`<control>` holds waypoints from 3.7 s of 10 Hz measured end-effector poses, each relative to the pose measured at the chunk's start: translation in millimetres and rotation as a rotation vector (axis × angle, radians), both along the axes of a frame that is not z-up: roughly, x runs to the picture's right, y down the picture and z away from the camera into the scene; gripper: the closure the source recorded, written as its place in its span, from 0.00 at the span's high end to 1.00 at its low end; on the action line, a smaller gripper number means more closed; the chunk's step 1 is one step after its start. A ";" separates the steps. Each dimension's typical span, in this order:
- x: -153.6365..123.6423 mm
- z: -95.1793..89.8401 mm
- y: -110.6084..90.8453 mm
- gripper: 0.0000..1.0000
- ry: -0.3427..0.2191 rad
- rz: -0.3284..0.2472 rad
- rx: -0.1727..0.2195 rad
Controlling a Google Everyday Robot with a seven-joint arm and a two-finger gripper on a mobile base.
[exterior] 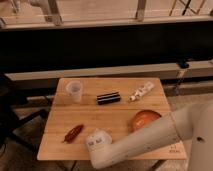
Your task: Wipe the white sponge on the table
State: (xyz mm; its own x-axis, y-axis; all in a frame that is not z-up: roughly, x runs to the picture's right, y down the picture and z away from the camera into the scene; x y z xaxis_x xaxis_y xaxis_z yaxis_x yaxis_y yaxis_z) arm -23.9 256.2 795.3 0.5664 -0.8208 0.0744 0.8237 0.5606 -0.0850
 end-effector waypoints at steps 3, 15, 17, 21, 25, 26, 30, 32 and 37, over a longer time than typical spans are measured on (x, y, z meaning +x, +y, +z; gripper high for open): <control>-20.3 7.4 -8.9 0.00 -0.013 -0.036 0.025; -23.5 58.7 -97.3 0.00 0.083 -0.055 0.144; -10.6 65.5 -111.1 0.00 0.117 -0.030 0.153; 28.5 71.0 -123.7 0.00 0.158 0.039 0.156; 64.3 69.2 -121.2 0.00 0.183 0.099 0.152; 67.5 69.6 -120.7 0.00 0.182 0.107 0.151; 91.1 71.9 -107.3 0.00 0.201 0.140 0.139; 94.1 70.7 -97.6 0.00 0.202 0.139 0.135; 102.8 56.0 -65.6 0.00 0.197 0.130 0.131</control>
State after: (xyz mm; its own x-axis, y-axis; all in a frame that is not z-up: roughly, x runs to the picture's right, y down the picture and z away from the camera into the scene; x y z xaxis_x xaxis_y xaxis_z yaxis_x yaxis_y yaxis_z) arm 78.9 190.6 851.3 0.6606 -0.7356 -0.1497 0.7188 0.6774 -0.1565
